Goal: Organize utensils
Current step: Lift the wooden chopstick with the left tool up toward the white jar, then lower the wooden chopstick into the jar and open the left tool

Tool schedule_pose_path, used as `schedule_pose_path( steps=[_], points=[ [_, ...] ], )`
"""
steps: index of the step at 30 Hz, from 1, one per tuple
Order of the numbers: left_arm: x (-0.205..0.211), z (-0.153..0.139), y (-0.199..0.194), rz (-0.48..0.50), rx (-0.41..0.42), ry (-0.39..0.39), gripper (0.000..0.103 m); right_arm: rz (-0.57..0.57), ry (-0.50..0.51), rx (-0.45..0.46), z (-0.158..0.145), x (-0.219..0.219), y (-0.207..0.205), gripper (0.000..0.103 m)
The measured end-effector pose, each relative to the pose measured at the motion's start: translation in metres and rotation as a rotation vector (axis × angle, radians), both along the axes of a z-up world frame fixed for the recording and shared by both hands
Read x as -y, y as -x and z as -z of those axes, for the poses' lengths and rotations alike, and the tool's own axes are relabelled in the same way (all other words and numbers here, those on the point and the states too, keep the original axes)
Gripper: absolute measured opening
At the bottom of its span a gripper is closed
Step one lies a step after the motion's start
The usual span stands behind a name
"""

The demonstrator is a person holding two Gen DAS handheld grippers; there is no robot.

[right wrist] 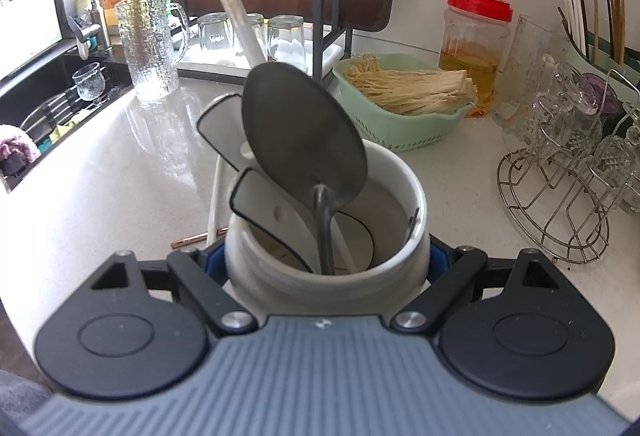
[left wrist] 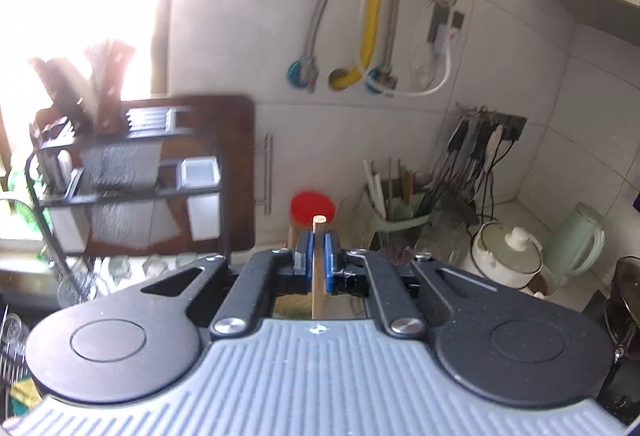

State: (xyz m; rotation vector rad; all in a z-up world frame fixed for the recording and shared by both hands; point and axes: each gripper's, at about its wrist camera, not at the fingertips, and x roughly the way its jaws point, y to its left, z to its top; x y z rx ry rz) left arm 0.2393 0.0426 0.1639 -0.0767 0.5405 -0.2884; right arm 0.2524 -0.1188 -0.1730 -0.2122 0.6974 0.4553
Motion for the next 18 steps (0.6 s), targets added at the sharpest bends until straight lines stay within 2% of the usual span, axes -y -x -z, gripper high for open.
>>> schedule_pose_path(
  steps=[4, 10, 18],
  points=[
    [0.023, 0.000, -0.010, 0.052, 0.020, -0.023, 0.007, -0.006, -0.003, 0.005, 0.000, 0.001, 0.001, 0.091],
    [0.052, 0.025, -0.032, 0.133, -0.008, -0.026, 0.007, -0.033, -0.007, 0.015, 0.001, 0.002, 0.002, 0.091],
    [0.067, 0.071, -0.057, 0.181, -0.117, -0.041, 0.006, -0.063, -0.004, 0.015, 0.001, 0.003, 0.000, 0.091]
  ],
)
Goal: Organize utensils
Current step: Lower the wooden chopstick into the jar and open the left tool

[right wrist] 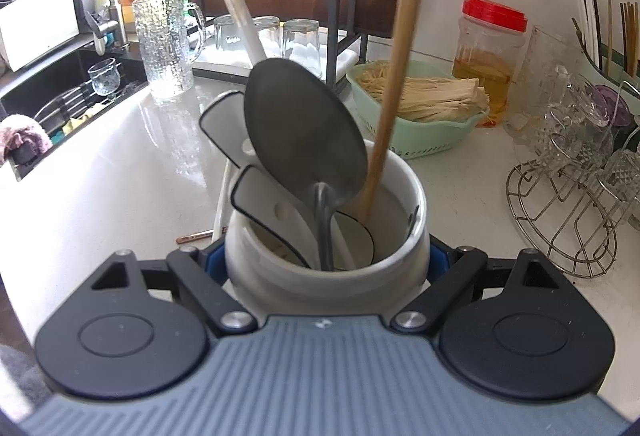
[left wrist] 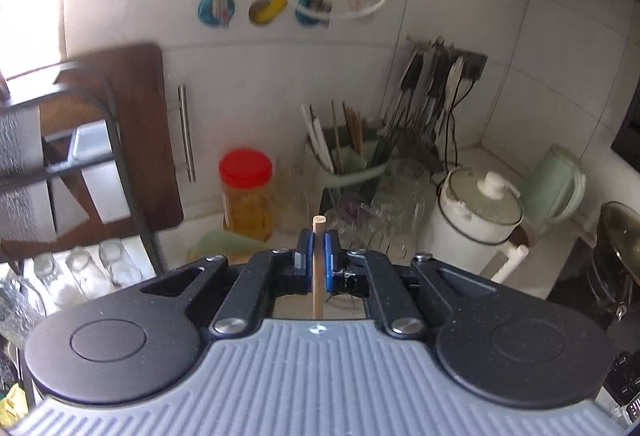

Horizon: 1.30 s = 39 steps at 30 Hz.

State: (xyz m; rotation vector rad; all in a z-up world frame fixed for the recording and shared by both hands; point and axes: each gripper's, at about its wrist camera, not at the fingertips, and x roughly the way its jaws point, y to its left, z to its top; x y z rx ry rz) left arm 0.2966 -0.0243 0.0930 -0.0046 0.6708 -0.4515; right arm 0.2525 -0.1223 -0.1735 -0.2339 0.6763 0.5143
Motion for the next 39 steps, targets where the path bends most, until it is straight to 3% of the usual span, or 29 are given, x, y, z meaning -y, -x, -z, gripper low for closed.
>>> schedule_pose_path(
  steps=[7, 19, 28, 36, 39],
  points=[
    [0.000, 0.028, -0.009, 0.030, -0.091, -0.037, 0.006, 0.020, -0.005, -0.005, 0.000, -0.002, -0.001, 0.091],
    [0.001, 0.056, -0.030, 0.152, -0.325, -0.122, 0.006, 0.048, -0.006, 0.003, 0.001, -0.004, -0.001, 0.091],
    [0.012, 0.057, -0.029, 0.188, -0.347, -0.157, 0.006, 0.053, -0.006, 0.009, 0.001, -0.005, -0.001, 0.091],
    [0.010, 0.056, -0.035, 0.139, -0.392, -0.149, 0.008, 0.052, -0.009, 0.014, 0.001, -0.005, 0.000, 0.091],
    [0.005, 0.052, -0.034, 0.082, -0.377, -0.151, 0.021, 0.048, -0.010, 0.018, 0.001, -0.004, 0.001, 0.091]
  ],
)
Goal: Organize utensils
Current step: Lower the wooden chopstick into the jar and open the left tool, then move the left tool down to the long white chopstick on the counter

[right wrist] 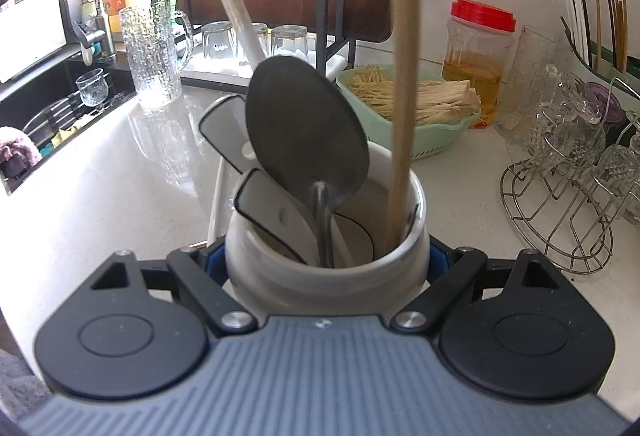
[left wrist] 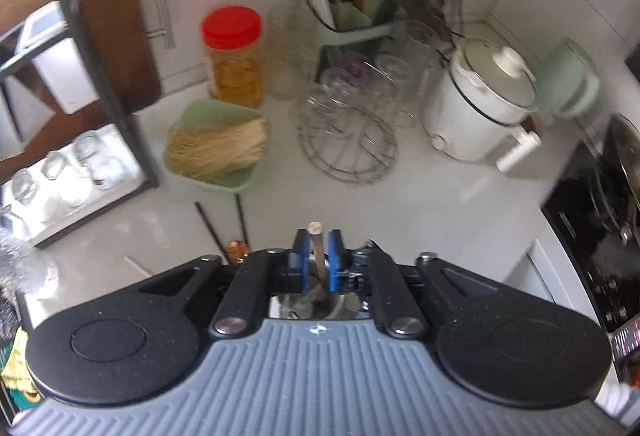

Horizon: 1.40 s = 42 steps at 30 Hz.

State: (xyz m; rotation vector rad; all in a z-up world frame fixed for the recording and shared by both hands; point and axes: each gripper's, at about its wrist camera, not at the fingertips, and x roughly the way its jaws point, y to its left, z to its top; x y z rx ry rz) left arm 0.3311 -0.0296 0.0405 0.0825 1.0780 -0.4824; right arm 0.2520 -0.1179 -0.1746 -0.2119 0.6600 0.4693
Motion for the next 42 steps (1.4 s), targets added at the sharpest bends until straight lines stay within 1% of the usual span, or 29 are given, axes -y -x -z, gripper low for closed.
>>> schedule_pose_path(
  steps=[1, 2, 6, 11, 17, 21, 26, 27, 30, 33, 36, 42],
  points=[
    [-0.002, -0.003, 0.001, -0.030, 0.008, 0.002, 0.032, -0.004, 0.002, 0.000, 0.000, 0.000, 0.000, 0.091],
    [-0.005, -0.006, 0.003, -0.051, 0.016, 0.008, 0.037, -0.008, 0.004, 0.000, -0.001, 0.000, 0.000, 0.091],
    [-0.012, -0.017, 0.012, -0.102, 0.062, 0.010, 0.039, -0.014, -0.001, 0.005, 0.000, 0.002, -0.002, 0.091],
    [-0.026, -0.031, 0.029, -0.166, 0.124, 0.032, 0.041, -0.018, -0.003, 0.009, 0.000, 0.003, -0.002, 0.091],
    [-0.033, -0.039, 0.060, -0.195, 0.212, 0.025, 0.041, 0.014, -0.004, 0.007, -0.001, 0.012, -0.001, 0.091],
    [-0.037, -0.036, 0.073, -0.225, 0.240, 0.033, 0.041, 0.065, -0.003, 0.002, -0.001, 0.022, -0.004, 0.091],
    [-0.047, -0.020, 0.080, -0.290, 0.247, 0.043, 0.041, 0.108, -0.002, -0.008, -0.002, 0.037, -0.003, 0.091],
    [-0.050, -0.014, 0.081, -0.305, 0.240, 0.045, 0.041, 0.116, -0.001, -0.010, -0.002, 0.039, -0.004, 0.091],
    [-0.063, 0.010, 0.078, -0.363, 0.184, 0.085, 0.041, 0.137, 0.000, -0.016, -0.002, 0.046, -0.003, 0.091],
    [-0.073, 0.037, 0.076, -0.409, 0.142, 0.091, 0.041, 0.144, 0.003, -0.020, -0.002, 0.051, -0.003, 0.091],
    [-0.086, 0.066, 0.073, -0.461, 0.074, 0.137, 0.041, 0.144, 0.009, -0.026, -0.003, 0.052, -0.003, 0.091],
    [-0.102, 0.117, 0.068, -0.538, -0.043, 0.179, 0.041, 0.144, 0.018, -0.036, -0.003, 0.051, -0.002, 0.091]
  ],
)
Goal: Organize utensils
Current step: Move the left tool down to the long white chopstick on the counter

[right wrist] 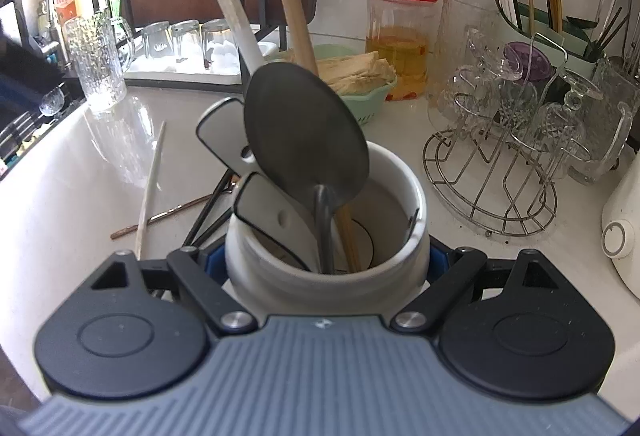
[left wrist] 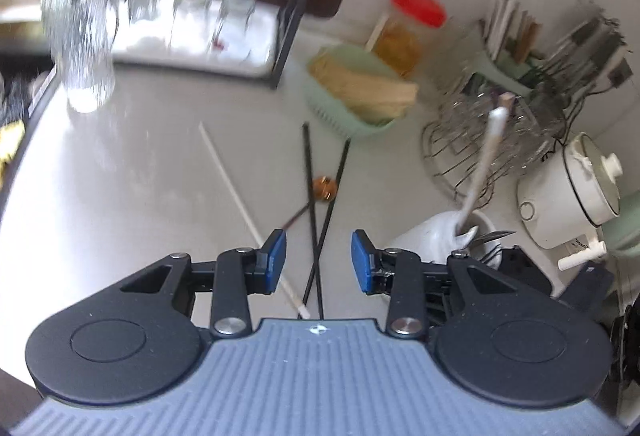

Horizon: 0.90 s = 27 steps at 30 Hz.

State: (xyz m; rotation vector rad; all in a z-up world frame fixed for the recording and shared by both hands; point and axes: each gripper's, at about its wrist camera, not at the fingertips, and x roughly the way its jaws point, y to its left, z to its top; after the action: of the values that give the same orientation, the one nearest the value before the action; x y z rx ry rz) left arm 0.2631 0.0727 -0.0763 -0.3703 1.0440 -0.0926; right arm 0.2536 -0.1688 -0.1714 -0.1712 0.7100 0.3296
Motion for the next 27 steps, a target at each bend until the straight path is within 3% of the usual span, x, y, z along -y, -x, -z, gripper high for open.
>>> schedule_pose_path(
  steps=[6, 14, 21, 27],
  points=[
    [-0.001, 0.037, -0.002, -0.028, -0.079, 0.050, 0.041, -0.011, 0.005, -0.004, 0.000, 0.000, -0.001, 0.092],
    [-0.010, 0.054, -0.011, -0.066, -0.142, 0.036, 0.041, -0.014, 0.026, -0.019, 0.000, -0.003, -0.003, 0.092],
    [-0.015, 0.075, -0.025, -0.045, -0.197, 0.032, 0.041, -0.023, 0.032, -0.008, 0.001, -0.006, 0.001, 0.092],
    [-0.014, 0.091, -0.038, -0.022, -0.240, 0.071, 0.041, -0.035, 0.047, -0.009, 0.001, -0.009, 0.000, 0.092]
  ],
)
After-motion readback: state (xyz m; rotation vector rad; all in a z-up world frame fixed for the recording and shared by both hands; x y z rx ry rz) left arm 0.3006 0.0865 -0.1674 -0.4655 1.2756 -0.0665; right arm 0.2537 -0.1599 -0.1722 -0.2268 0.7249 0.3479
